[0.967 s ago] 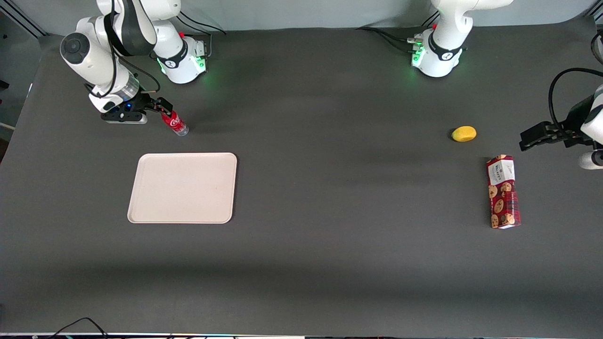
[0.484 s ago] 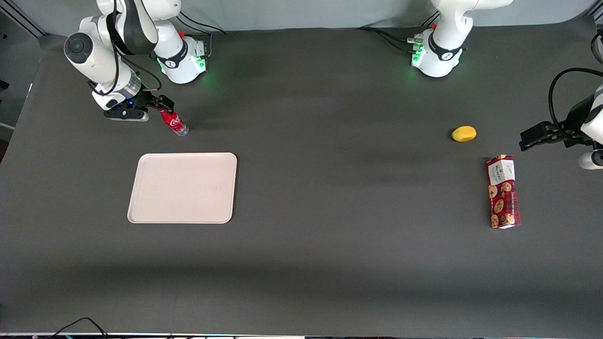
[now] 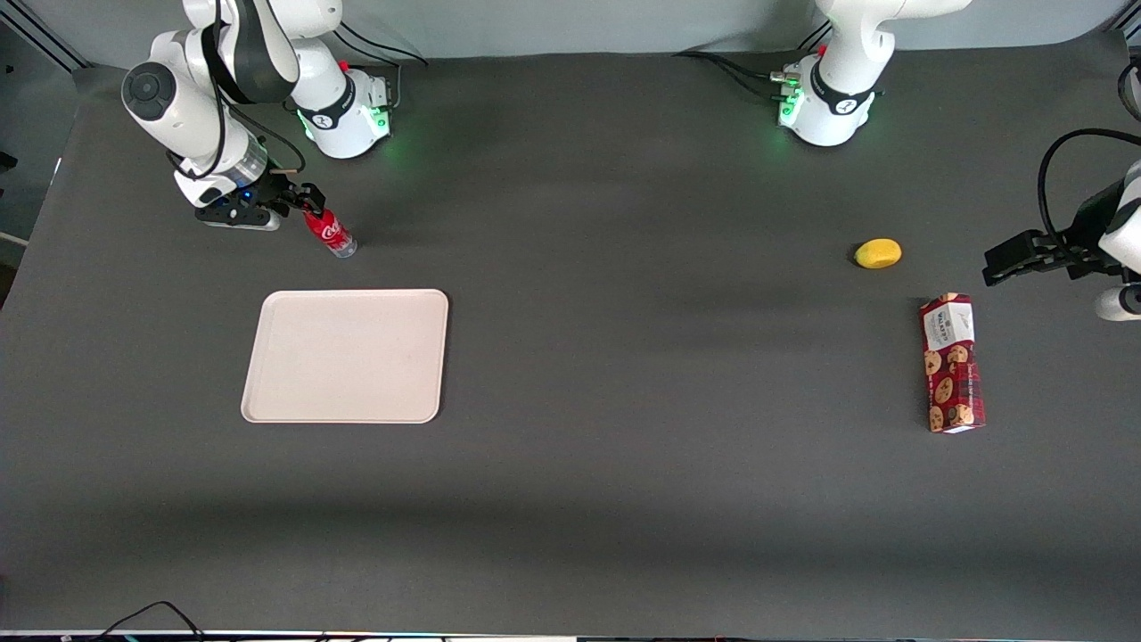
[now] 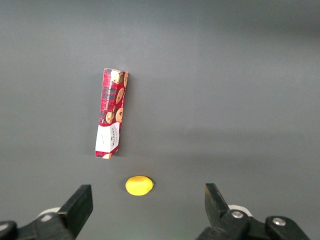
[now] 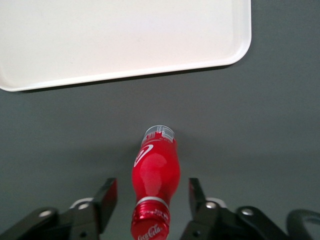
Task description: Place coke bottle on tray
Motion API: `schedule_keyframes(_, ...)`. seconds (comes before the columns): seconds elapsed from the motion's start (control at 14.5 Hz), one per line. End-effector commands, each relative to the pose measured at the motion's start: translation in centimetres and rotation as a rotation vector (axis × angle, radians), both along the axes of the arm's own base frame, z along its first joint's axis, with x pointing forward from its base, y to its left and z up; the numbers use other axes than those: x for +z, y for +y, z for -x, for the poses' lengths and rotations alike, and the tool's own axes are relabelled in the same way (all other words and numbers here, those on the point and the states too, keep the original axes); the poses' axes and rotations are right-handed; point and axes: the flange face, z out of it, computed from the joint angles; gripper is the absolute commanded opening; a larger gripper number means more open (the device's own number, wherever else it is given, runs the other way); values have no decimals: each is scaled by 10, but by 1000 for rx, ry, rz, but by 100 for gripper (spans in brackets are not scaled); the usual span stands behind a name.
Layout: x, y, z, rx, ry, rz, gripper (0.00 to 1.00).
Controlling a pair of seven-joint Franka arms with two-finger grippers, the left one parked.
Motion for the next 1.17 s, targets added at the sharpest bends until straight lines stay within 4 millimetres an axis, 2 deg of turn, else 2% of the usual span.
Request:
schedule_keyframes(0.0, -10, 1, 23, -51, -22, -3, 39)
schedule_keyframes(0.07, -9, 1, 23, -55, -16, -3, 27)
schedule_keyframes(0.14, -8, 2, 23, -55, -17, -3, 10)
schedule_keyframes(0.21, -7, 2, 23, -54, -19, -2, 0)
schedule_keyframes(0.69, 5, 4, 14, -50, 14, -3, 0)
schedule_keyframes(0.76, 6, 5, 9, -46, 24, -2, 18)
schedule_keyframes(0.83, 10, 6, 2, -42, 45, -1, 84)
schedule_keyframes(0.9, 21, 10, -5, -19, 62, 0, 100)
schedule_keyframes(0.97, 37, 12, -11, -13, 73, 2, 100)
schedule_keyframes(1.11, 84, 13, -31, -5, 74, 5, 100)
